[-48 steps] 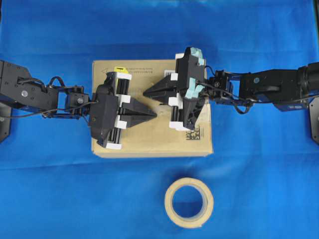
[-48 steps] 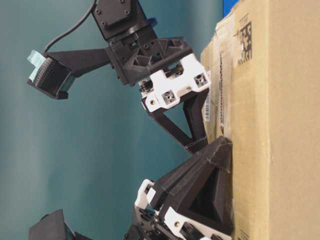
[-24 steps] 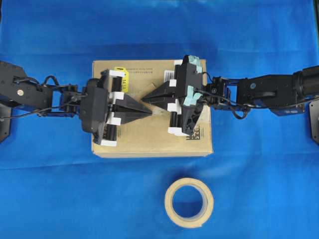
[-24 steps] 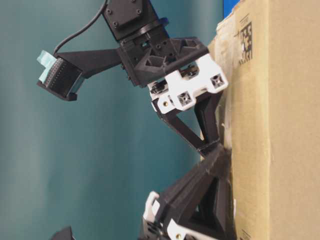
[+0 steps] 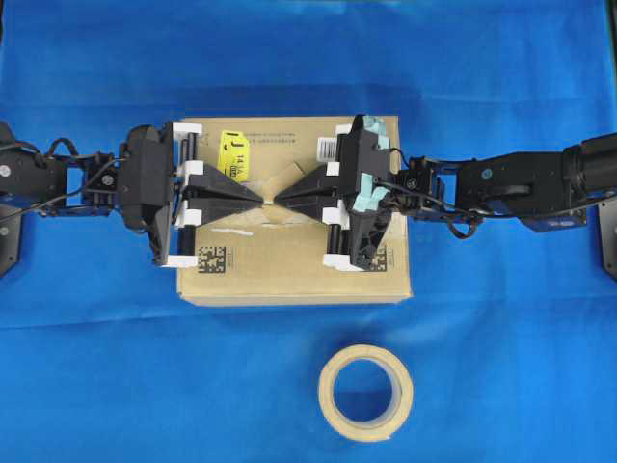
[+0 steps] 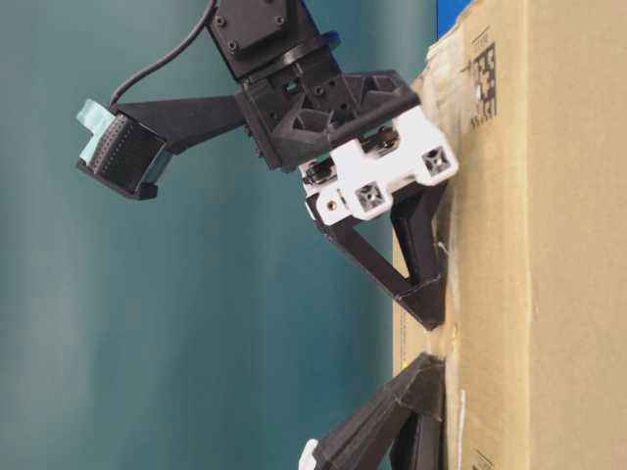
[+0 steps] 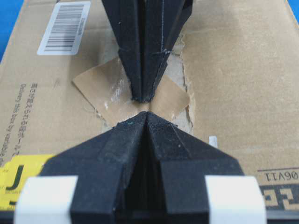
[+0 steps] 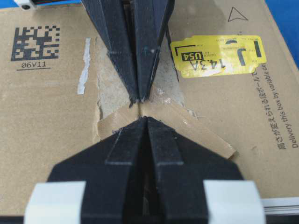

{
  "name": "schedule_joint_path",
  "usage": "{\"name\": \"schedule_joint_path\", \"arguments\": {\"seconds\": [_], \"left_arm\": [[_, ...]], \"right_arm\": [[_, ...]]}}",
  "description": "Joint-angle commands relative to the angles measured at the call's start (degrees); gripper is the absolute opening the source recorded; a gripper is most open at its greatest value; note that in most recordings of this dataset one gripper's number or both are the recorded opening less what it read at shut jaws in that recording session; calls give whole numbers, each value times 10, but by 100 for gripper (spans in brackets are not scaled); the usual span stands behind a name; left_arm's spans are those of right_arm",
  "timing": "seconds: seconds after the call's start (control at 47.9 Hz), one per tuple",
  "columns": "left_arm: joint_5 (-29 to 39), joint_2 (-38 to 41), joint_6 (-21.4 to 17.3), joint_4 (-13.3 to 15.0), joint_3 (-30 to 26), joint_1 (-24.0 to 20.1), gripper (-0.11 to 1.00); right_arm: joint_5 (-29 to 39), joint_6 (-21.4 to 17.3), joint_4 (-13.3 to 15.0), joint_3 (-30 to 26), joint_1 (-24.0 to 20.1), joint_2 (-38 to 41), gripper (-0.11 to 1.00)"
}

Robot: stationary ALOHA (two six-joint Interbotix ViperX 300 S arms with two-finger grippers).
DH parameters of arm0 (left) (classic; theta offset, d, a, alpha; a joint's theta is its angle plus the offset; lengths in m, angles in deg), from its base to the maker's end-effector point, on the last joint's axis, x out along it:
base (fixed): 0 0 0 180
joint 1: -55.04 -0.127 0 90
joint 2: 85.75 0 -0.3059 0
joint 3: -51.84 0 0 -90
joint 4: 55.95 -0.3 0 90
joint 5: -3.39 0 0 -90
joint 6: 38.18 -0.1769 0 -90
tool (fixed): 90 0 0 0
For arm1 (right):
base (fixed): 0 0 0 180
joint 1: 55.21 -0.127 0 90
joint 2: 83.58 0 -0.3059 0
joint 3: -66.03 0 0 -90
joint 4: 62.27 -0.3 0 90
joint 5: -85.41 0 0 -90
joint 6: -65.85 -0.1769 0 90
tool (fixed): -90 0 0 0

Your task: Apply tape along the seams of the closed cardboard box to seal it securely.

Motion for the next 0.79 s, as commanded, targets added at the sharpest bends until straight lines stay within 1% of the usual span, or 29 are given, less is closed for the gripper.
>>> {"name": "schedule_joint_path", "arguments": {"seconds": [0.0,0.23,0.376,0.605,0.772], "left_arm": [[2,-7,-2,-1,5,4,0],[6,-38,-1,-1,11,18,0],[25,-82,-2,-1,6,30,0],[126,-202,-2,0,-11,33,0],[200,-307,-1,0,0,32,0]], "right_arm": [[13,-1,-4,4,-28,-8,0],[11,-1,-17,25,-40,-28,0],[13,4,-17,38,-41,-80,0],[17,15,-9,71,-40,-214,0],[37,22,-9,120,-36,-323,0]]}}
